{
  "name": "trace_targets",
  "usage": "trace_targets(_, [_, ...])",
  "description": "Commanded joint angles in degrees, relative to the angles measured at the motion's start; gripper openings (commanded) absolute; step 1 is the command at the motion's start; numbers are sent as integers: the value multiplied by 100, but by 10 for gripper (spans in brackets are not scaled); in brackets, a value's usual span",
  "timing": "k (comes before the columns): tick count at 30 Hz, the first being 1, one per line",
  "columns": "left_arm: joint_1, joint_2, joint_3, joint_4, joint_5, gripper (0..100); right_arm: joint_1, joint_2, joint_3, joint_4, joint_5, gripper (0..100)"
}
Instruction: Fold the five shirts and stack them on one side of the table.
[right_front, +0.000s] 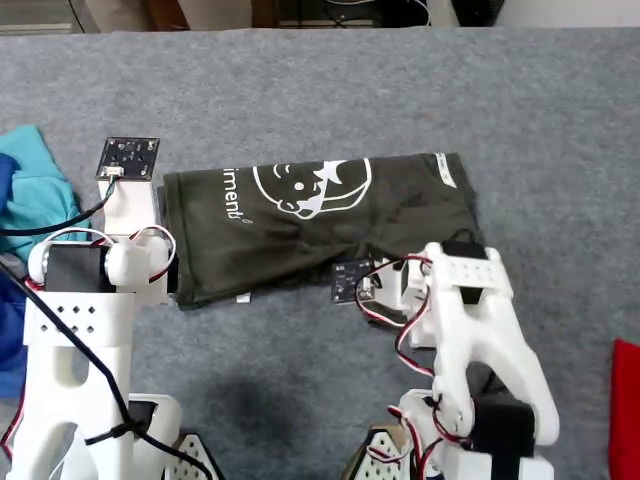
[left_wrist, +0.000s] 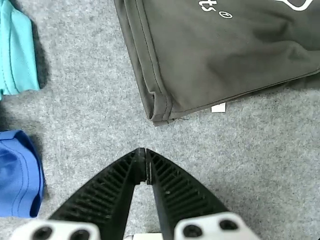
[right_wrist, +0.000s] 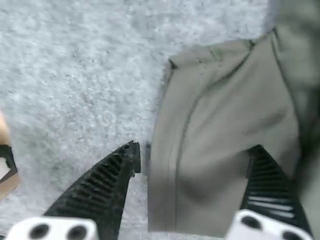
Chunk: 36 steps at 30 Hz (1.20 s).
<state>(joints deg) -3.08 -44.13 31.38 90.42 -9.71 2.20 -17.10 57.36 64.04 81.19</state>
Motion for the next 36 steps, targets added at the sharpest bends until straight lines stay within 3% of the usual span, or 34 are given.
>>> trace_targets(1, [62, 22, -9, -79, -26, 20, 66, 233, -40, -176, -70, 346])
trace_targets(6, [44, 22, -9, -79, -26, 20, 66, 409, -101, -193, -79, 312])
trace_targets(15, [44, 22, -9, -79, -26, 20, 66, 391, -119, -193, -237, 72])
trace_targets(22, [44, 22, -9, -79, -26, 20, 66, 374, -532, 53, -237, 67])
trace_targets(30, [44, 22, -9, -79, -26, 20, 22, 426, -2132, 1152, -237, 65])
trace_targets(36, [35, 13, -18, -70, -9, 20, -101, 734, -2976, 1398, -220, 65])
